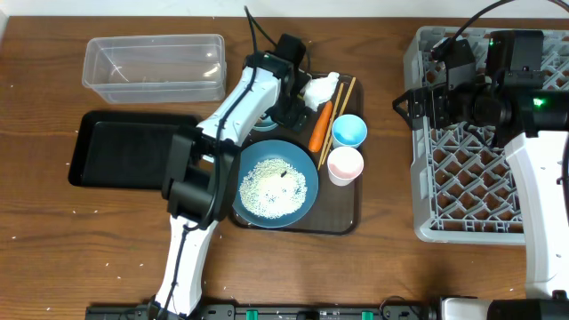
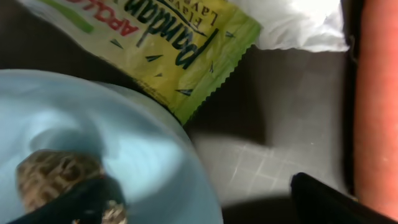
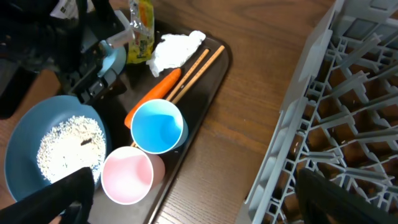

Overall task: Sort waste into correct bins and load items into the dishwasher rack
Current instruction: 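Reach the left gripper to the small blue bowl and grasp its rim, then carry the bowl left over the black tray and tip out the noodles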

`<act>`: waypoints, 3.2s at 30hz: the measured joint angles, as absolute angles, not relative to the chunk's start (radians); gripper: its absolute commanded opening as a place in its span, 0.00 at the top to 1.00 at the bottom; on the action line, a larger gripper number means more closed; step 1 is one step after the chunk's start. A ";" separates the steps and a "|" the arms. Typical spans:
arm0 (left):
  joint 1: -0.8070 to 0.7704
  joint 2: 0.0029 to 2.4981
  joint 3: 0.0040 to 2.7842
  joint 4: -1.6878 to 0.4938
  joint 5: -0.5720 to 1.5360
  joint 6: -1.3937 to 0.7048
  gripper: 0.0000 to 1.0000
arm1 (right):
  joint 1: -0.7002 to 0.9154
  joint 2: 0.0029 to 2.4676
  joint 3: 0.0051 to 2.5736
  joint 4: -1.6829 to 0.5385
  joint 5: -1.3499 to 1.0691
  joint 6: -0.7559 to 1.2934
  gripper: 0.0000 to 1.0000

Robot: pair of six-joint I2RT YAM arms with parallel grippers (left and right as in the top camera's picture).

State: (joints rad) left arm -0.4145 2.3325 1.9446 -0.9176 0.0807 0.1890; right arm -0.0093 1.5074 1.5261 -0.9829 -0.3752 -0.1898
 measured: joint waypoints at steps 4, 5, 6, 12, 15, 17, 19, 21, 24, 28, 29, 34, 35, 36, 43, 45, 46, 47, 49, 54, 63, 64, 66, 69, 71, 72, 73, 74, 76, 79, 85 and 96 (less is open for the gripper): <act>-0.414 2.344 1.943 -0.908 0.088 0.194 0.34 | -0.009 1.507 1.526 -0.983 -0.375 -0.192 0.11; -0.414 2.349 1.943 -0.907 0.090 0.196 0.36 | -0.009 1.507 1.526 -0.983 -0.375 -0.192 0.11; -0.414 2.352 1.942 -0.907 0.091 0.199 0.39 | -0.009 1.507 1.526 -0.983 -0.375 -0.192 0.12; -0.414 2.372 1.943 -0.902 0.088 0.205 0.55 | -0.009 1.507 1.526 -0.984 -0.375 -0.192 0.12; -0.414 2.374 1.943 -0.899 0.086 0.204 0.75 | -0.009 1.507 1.527 -0.984 -0.375 -0.192 0.13; -0.414 2.375 1.943 -0.899 0.088 0.201 0.89 | -0.009 1.507 1.527 -0.985 -0.375 -0.192 0.13; -0.414 2.375 1.943 -0.897 0.082 0.204 0.94 | -0.009 1.507 1.527 -0.985 -0.375 -0.192 0.14; -0.414 2.375 1.950 -0.900 0.074 0.207 0.94 | -0.009 1.508 1.527 -0.985 -0.375 -0.192 0.14; -0.416 2.375 1.950 -0.905 0.067 0.207 0.94 | -0.009 1.508 1.527 -0.989 -0.375 -0.192 0.14; -0.416 2.375 1.956 -0.936 0.067 0.208 0.94 | -0.009 1.508 1.527 -0.990 -0.375 -0.192 0.15; -0.416 2.375 1.959 -0.949 0.068 0.210 0.94 | -0.009 1.508 1.527 -0.990 -0.375 -0.192 0.14; -0.417 2.365 1.976 -1.033 0.076 0.208 0.94 | -0.009 1.508 1.527 -0.990 -0.375 -0.192 0.14; -0.417 2.356 1.976 -1.044 0.077 0.204 0.94 | -0.009 1.508 1.527 -0.990 -0.375 -0.192 0.14; -0.416 2.344 1.975 -1.055 0.082 0.195 0.94 | -0.009 1.508 1.527 -0.990 -0.375 -0.192 0.14; -0.402 2.204 1.975 -1.080 0.092 0.117 0.94 | -0.009 1.508 1.527 -0.990 -0.375 -0.192 0.12; -0.385 2.143 1.975 -1.099 0.097 0.086 0.94 | -0.009 1.508 1.527 -0.990 -0.375 -0.192 0.12; -0.375 2.114 1.975 -1.113 0.099 0.070 0.94 | -0.009 1.508 1.527 -0.990 -0.375 -0.192 0.12; -0.363 2.088 1.975 -1.128 0.099 0.054 0.94 | -0.009 1.508 1.527 -0.990 -0.375 -0.192 0.12; -0.331 2.045 1.976 -1.165 0.100 0.026 0.94 | -0.009 1.508 1.527 -0.990 -0.375 -0.192 0.12; -0.210 1.993 1.978 -1.268 0.141 -0.020 0.94 | -0.009 1.508 1.527 -0.991 -0.375 -0.192 0.12; 0.117 1.992 1.971 -1.310 0.438 0.022 0.94 | -0.009 1.508 1.527 -0.991 -0.375 -0.192 0.11; 0.156 1.992 1.968 -1.311 0.483 0.040 0.94 | -0.009 1.508 1.527 -0.991 -0.375 -0.192 0.11; 0.220 1.992 1.958 -1.314 0.558 0.075 0.94 | -0.009 1.508 1.527 -0.991 -0.375 -0.192 0.11; 0.313 1.992 1.915 -1.314 0.675 0.139 0.94 | -0.009 1.508 1.527 -0.991 -0.375 -0.192 0.11; 0.366 1.992 1.870 -1.314 0.754 0.191 0.94 | -0.009 1.508 1.527 -0.991 -0.375 -0.192 0.12; 0.402 1.992 1.834 -1.312 0.805 0.225 0.94 | -0.009 1.508 1.527 -0.991 -0.375 -0.192 0.12; 0.422 1.992 1.808 -1.313 0.838 0.249 0.94 | -0.009 1.508 1.527 -0.992 -0.375 -0.192 0.12; 0.454 1.992 1.769 -1.311 0.885 0.284 0.94 | -0.009 1.508 1.527 -0.994 -0.375 -0.192 0.12; 0.510 1.992 1.695 -1.303 0.963 0.341 0.94 | -0.009 1.508 1.527 -0.999 -0.375 -0.192 0.12; 0.597 1.992 1.582 -1.284 1.082 0.418 0.94 | -0.009 1.508 1.527 -0.998 -0.375 -0.192 0.12; 0.731 1.993 1.456 -1.283 1.279 0.530 0.94 | -0.009 1.508 1.527 -0.999 -0.376 -0.192 0.12; 0.756 1.992 1.443 -1.195 1.510 0.586 0.94 | -0.009 1.508 1.527 -1.010 -0.379 -0.192 0.14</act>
